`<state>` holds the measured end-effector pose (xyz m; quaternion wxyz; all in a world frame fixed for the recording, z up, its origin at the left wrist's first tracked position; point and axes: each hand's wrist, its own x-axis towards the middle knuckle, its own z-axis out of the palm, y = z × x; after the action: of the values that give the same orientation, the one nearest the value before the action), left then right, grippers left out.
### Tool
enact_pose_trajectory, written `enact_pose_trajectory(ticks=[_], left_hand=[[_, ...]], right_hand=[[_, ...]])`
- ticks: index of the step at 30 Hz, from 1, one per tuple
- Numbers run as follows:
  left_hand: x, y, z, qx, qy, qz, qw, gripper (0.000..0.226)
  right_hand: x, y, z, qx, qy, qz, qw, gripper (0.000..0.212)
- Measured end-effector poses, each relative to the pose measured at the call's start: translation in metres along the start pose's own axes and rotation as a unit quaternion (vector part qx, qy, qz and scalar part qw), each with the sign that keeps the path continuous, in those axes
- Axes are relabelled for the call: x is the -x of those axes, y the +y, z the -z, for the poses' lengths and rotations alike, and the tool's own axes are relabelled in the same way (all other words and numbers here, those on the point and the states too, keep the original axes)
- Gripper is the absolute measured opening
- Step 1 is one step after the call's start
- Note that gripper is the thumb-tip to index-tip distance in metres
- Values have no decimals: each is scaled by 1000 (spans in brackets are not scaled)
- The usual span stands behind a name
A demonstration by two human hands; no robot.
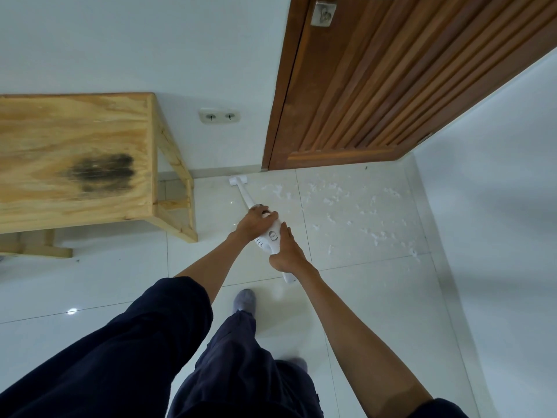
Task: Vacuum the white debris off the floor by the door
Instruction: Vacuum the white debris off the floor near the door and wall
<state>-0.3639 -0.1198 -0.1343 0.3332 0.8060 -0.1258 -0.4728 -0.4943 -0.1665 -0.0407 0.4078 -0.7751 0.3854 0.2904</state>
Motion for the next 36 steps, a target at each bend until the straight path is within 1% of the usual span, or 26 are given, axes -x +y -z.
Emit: enact_pose_trajectory(ticks=[2, 6, 7, 10, 11, 12, 15, 20, 23, 26, 29, 33, 36], left_hand=[[-10, -4, -3, -2, -9, 15, 1000, 68], [-5, 13, -3, -33, -21, 14, 999, 69], [-10, 13, -5, -40, -22, 12, 999, 68], [-14, 18, -7, -41, -16, 9, 999, 76], [-14, 21, -8, -37, -13, 5, 999, 74], [-11, 24, -8, -35, -11, 3, 999, 68], [-11, 26, -11, -6, -10, 7, 1000, 42], [-14, 25, -18, 19, -6, 0, 1000, 31], [-14, 29, -21, 19, -10, -9, 1000, 36], [-17, 22, -30, 19, -18, -11, 1000, 34], [-16, 5, -42, -5, -18, -13, 1000, 34], [-15, -19, -61, -14, -17, -7, 1000, 61], [-5, -27, -76, -9, -18, 2, 1000, 63]], right_hand=[[-2, -1, 1, -29, -1, -16, 999, 98], [-6, 4, 5, -110, -8, -59, 992, 105], [-6, 6, 8, -121, -9, -64, 991, 106], [-9, 11, 15, -124, -7, -61, 990, 104], [-10, 11, 17, -111, -1, -56, 992, 103], [-10, 11, 19, -96, 3, -48, 994, 102], [-9, 13, 23, -53, 4, -28, 998, 98], [-8, 20, 25, -40, 12, -22, 999, 96], [-9, 23, 26, -52, 9, -22, 998, 98], [-5, 29, 22, -58, 4, -24, 998, 99], [2, 39, 11, -61, 6, -22, 998, 97], [12, 56, -6, -61, 9, -16, 998, 96], [22, 71, -15, -63, 9, -16, 998, 98]])
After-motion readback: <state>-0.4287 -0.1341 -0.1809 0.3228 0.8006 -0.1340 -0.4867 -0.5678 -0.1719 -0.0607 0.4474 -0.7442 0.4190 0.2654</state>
